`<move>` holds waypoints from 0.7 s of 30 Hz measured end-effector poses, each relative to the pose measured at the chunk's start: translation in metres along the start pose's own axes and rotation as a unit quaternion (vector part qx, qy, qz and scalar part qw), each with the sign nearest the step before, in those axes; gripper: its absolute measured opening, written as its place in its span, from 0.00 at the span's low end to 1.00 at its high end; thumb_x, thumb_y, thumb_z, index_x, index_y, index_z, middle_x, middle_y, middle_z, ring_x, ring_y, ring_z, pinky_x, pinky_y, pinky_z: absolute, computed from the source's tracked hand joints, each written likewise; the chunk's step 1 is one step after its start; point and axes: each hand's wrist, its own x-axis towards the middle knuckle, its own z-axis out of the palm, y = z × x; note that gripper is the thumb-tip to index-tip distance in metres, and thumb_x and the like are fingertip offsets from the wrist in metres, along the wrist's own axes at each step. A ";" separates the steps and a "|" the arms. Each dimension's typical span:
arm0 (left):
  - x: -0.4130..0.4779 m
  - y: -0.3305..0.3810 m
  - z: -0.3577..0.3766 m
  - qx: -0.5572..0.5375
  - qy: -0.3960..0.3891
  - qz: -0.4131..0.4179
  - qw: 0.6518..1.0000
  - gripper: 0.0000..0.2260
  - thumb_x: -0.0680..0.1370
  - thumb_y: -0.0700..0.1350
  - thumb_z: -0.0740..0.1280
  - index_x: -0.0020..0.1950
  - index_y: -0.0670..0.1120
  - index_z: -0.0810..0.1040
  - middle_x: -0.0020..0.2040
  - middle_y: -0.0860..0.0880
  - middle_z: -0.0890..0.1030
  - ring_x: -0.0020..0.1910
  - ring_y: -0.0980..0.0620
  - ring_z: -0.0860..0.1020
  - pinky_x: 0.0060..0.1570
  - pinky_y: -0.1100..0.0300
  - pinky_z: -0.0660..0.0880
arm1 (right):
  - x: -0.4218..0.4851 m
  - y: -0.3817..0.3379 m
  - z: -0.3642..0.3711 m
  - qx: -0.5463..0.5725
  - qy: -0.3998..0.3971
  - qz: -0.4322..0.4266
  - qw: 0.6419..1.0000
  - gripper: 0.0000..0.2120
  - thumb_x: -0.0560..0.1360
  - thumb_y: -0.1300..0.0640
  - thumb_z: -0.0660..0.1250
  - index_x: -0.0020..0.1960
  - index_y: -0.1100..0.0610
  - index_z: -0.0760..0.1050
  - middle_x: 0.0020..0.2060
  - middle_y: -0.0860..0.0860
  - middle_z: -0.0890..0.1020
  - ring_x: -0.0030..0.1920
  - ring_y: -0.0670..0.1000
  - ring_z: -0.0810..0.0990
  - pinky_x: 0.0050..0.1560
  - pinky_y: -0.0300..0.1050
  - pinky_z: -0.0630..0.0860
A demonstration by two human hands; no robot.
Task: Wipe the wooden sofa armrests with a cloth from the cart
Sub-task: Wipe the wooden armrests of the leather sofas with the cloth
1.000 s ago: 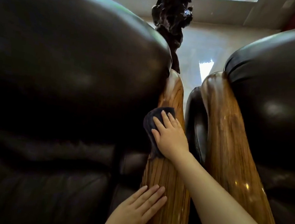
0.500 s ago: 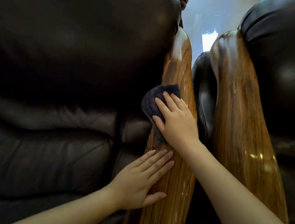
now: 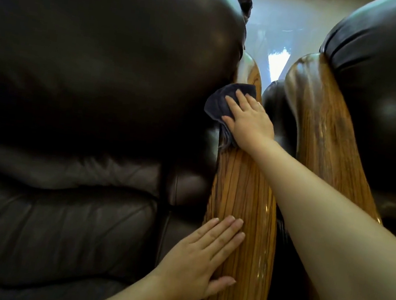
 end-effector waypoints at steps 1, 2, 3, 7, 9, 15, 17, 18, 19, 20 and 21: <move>0.000 0.000 0.000 -0.001 -0.002 -0.001 1.000 0.31 0.79 0.63 0.49 0.75 0.45 0.50 0.76 0.46 0.54 0.75 0.50 0.48 0.72 0.55 0.44 | -0.001 0.000 -0.002 0.005 0.000 0.001 1.000 0.25 0.80 0.48 0.54 0.74 0.53 0.54 0.76 0.55 0.56 0.74 0.57 0.54 0.74 0.53 0.52; 0.000 0.000 -0.001 -0.004 -0.003 0.000 1.000 0.31 0.79 0.63 0.49 0.75 0.45 0.51 0.76 0.46 0.54 0.75 0.50 0.48 0.72 0.55 0.44 | -0.005 -0.001 -0.004 0.012 0.004 -0.002 1.000 0.24 0.80 0.49 0.55 0.73 0.54 0.56 0.75 0.56 0.57 0.74 0.58 0.55 0.74 0.53 0.52; 0.000 0.001 0.000 -0.007 -0.003 0.000 1.000 0.31 0.78 0.63 0.49 0.75 0.45 0.51 0.76 0.46 0.55 0.75 0.50 0.48 0.72 0.55 0.44 | -0.013 -0.002 -0.005 0.020 0.015 -0.009 1.000 0.24 0.79 0.50 0.56 0.73 0.55 0.57 0.74 0.57 0.60 0.74 0.58 0.57 0.74 0.54 0.52; 0.001 0.001 -0.001 0.001 0.001 0.001 1.000 0.32 0.78 0.63 0.50 0.75 0.45 0.53 0.75 0.46 0.56 0.75 0.49 0.50 0.72 0.55 0.44 | -0.063 -0.010 -0.006 0.053 0.043 -0.046 0.997 0.22 0.77 0.52 0.60 0.69 0.56 0.65 0.71 0.57 0.68 0.71 0.59 0.63 0.73 0.54 0.54; 0.000 0.001 -0.001 0.002 -0.003 0.001 1.000 0.32 0.78 0.63 0.50 0.75 0.45 0.53 0.75 0.45 0.56 0.75 0.49 0.51 0.72 0.55 0.45 | -0.082 -0.012 -0.006 0.054 0.038 -0.067 0.996 0.22 0.77 0.52 0.61 0.69 0.56 0.66 0.70 0.56 0.70 0.71 0.57 0.63 0.73 0.53 0.54; 0.000 0.001 -0.001 -0.004 0.010 0.018 1.000 0.30 0.78 0.62 0.51 0.74 0.46 0.55 0.74 0.47 0.58 0.75 0.51 0.51 0.73 0.55 0.42 | -0.143 -0.012 -0.008 0.057 -0.008 -0.107 0.993 0.24 0.76 0.50 0.61 0.70 0.49 0.62 0.71 0.51 0.67 0.74 0.52 0.59 0.73 0.49 0.49; -0.002 0.001 0.001 0.000 0.020 0.058 0.998 0.26 0.79 0.59 0.52 0.74 0.48 0.56 0.73 0.49 0.61 0.74 0.53 0.55 0.74 0.54 0.42 | -0.162 -0.012 -0.005 0.051 -0.026 -0.121 0.991 0.25 0.75 0.49 0.60 0.71 0.48 0.60 0.72 0.50 0.66 0.74 0.51 0.57 0.73 0.49 0.47; -0.002 0.000 0.002 0.001 0.026 0.075 0.997 0.25 0.80 0.58 0.51 0.74 0.49 0.56 0.73 0.50 0.61 0.73 0.53 0.56 0.74 0.54 0.43 | -0.168 -0.012 -0.004 0.048 -0.028 -0.128 0.990 0.25 0.75 0.49 0.60 0.71 0.48 0.60 0.72 0.50 0.66 0.74 0.51 0.58 0.73 0.50 0.48; -0.002 0.000 0.003 0.000 0.032 0.086 0.996 0.24 0.80 0.57 0.51 0.74 0.49 0.56 0.73 0.50 0.61 0.73 0.54 0.56 0.74 0.55 0.44 | -0.169 -0.010 -0.002 0.045 -0.025 -0.135 0.990 0.24 0.75 0.50 0.60 0.70 0.49 0.61 0.71 0.51 0.67 0.73 0.52 0.59 0.73 0.52 0.49; -0.001 -0.001 0.005 -0.003 0.039 0.094 0.995 0.23 0.81 0.57 0.51 0.74 0.49 0.56 0.73 0.50 0.61 0.74 0.54 0.56 0.74 0.55 0.45 | -0.168 -0.009 -0.002 0.041 -0.019 -0.140 0.989 0.23 0.75 0.50 0.60 0.70 0.49 0.63 0.71 0.52 0.68 0.73 0.52 0.61 0.73 0.54 0.50; -0.001 -0.002 0.006 -0.005 0.047 0.101 0.994 0.23 0.81 0.56 0.51 0.74 0.49 0.57 0.73 0.50 0.61 0.74 0.53 0.56 0.74 0.55 0.47 | -0.164 -0.007 -0.001 0.037 -0.012 -0.143 0.989 0.23 0.75 0.51 0.60 0.69 0.50 0.64 0.70 0.52 0.69 0.72 0.53 0.63 0.72 0.55 0.52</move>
